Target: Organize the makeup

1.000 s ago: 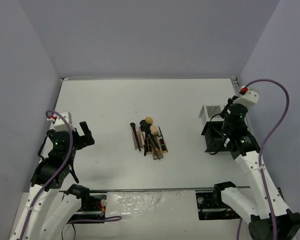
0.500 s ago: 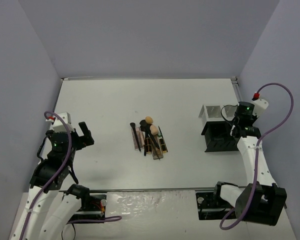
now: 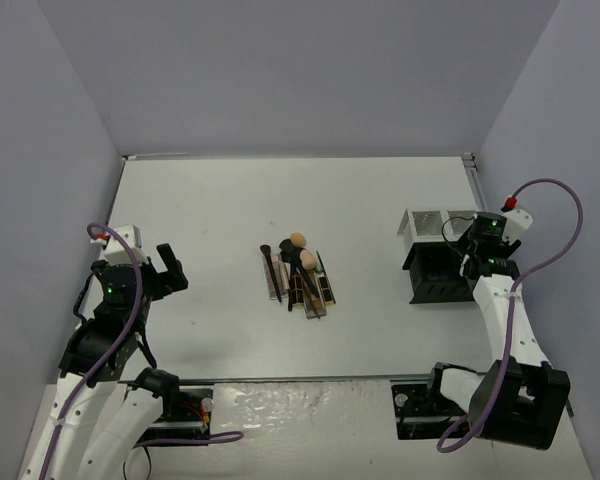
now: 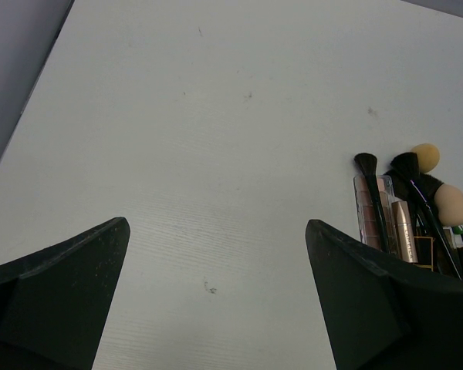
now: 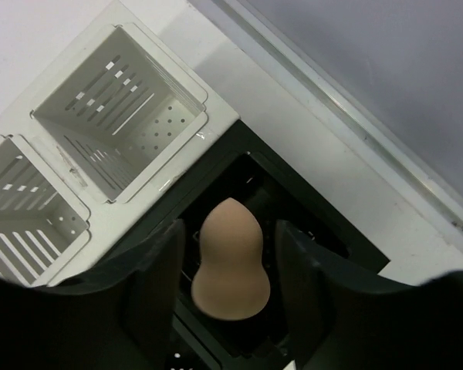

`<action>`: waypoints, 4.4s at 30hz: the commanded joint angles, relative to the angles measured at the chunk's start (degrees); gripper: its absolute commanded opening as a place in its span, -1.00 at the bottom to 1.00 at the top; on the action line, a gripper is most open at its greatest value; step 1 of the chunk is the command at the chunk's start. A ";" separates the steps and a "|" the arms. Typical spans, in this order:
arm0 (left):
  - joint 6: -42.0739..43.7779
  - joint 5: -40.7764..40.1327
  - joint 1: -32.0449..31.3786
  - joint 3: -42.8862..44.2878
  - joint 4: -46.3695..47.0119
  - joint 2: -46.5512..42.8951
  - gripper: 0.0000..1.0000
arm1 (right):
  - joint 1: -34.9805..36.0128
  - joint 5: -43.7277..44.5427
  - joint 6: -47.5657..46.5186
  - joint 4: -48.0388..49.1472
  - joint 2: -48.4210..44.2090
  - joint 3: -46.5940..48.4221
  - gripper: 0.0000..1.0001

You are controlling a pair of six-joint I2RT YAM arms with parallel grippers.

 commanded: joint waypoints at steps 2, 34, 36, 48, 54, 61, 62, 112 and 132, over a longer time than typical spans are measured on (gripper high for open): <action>-0.48 -0.04 -0.12 0.32 1.88 0.70 0.94 | -0.09 0.55 0.93 1.58 -2.02 0.42 0.25; -0.48 0.32 0.50 0.23 1.89 2.31 0.94 | 50.58 -10.32 -5.26 17.11 39.25 24.52 0.12; -0.48 0.32 0.50 0.23 1.89 2.37 0.94 | 51.22 -10.50 -5.31 17.38 40.70 24.94 0.08; -0.57 0.41 0.50 0.31 1.89 2.37 0.94 | 51.77 -10.65 -4.52 18.62 40.58 22.33 -0.36; -0.57 0.41 0.50 0.23 1.89 2.46 0.94 | 52.24 -12.87 -4.36 18.79 40.27 21.98 -0.21; -0.57 0.50 0.50 0.26 1.89 2.61 0.94 | 52.46 -11.06 -4.65 18.44 39.61 20.75 -0.16; -0.57 0.50 0.50 0.19 1.93 2.64 0.94 | 52.46 -10.68 -4.63 18.20 39.56 20.54 -0.17; -0.57 1.29 0.58 0.05 1.98 2.13 0.94 | -0.35 5.48 1.77 8.95 0.20 -1.36 -0.90; -0.48 1.81 0.70 0.29 2.24 3.28 0.94 | 22.17 -15.10 -9.33 11.13 2.07 9.71 0.39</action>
